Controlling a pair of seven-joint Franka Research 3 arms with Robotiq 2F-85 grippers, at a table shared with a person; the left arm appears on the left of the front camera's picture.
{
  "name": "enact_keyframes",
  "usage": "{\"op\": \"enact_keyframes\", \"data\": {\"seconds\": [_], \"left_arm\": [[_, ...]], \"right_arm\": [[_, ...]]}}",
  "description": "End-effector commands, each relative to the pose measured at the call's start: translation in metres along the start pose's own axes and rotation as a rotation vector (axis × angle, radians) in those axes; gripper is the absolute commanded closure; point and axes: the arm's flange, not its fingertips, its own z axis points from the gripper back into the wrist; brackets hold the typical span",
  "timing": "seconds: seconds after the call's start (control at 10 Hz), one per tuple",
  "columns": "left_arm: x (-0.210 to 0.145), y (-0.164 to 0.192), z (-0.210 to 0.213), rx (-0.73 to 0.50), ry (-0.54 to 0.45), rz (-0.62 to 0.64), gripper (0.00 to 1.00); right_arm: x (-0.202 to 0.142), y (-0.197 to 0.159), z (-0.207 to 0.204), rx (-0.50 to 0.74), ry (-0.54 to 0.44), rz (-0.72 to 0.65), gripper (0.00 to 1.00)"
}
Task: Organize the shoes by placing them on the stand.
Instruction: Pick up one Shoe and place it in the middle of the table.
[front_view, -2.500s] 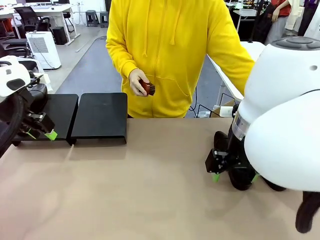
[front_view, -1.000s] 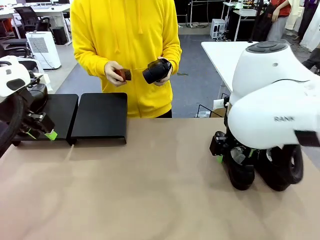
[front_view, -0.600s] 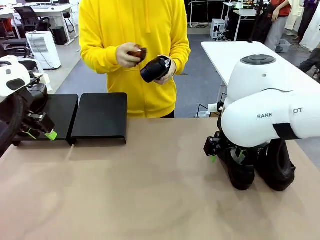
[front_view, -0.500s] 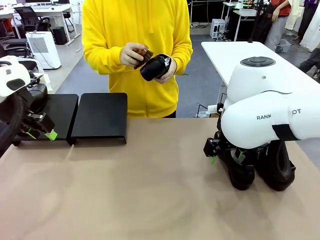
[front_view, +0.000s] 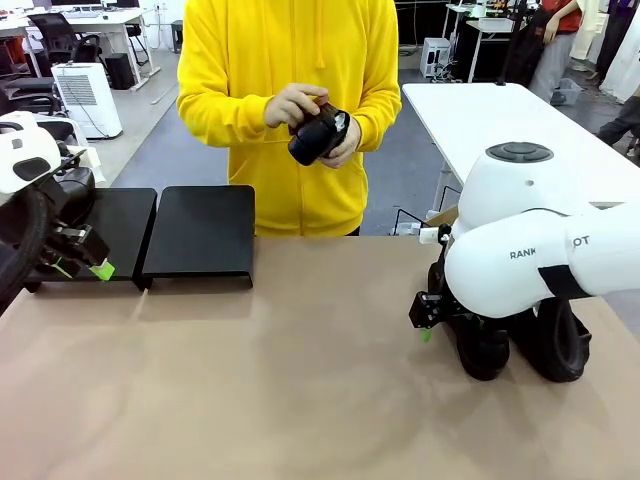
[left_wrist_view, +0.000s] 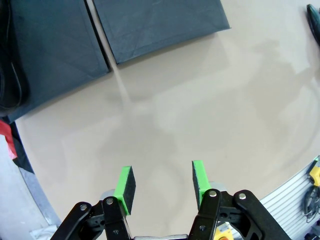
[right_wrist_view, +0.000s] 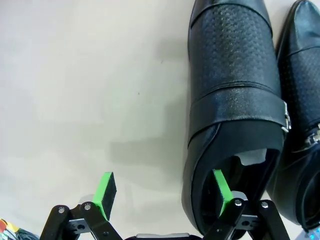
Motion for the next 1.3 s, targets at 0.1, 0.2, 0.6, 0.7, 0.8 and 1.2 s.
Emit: {"op": "enact_keyframes", "data": {"seconds": [0.1,0.2,0.6,0.7,0.8,1.2], "left_arm": [[-0.002,0.002,-0.001,-0.019,-0.020,-0.011,0.39],[-0.002,0.002,-0.001,-0.019,-0.020,-0.011,0.39],[-0.002,0.002,-0.001,-0.019,-0.020,-0.011,0.39],[-0.002,0.002,-0.001,-0.019,-0.020,-0.011,0.39],[-0.002,0.002,-0.001,-0.019,-0.020,-0.011,0.39],[-0.002,0.002,-0.001,-0.019,-0.020,-0.011,0.39]], "right_arm": [[0.003,-0.004,0.002,0.029,-0.032,0.004,0.47],[0.003,-0.004,0.002,0.026,-0.031,0.001,0.66],[0.008,-0.009,0.005,-0.004,-0.025,-0.035,1.00],[0.008,-0.010,0.006,-0.006,-0.028,-0.043,1.00],[0.008,-0.012,0.008,-0.013,-0.031,-0.055,1.00],[-0.004,0.004,0.047,0.000,-0.041,-0.116,1.00]]}}
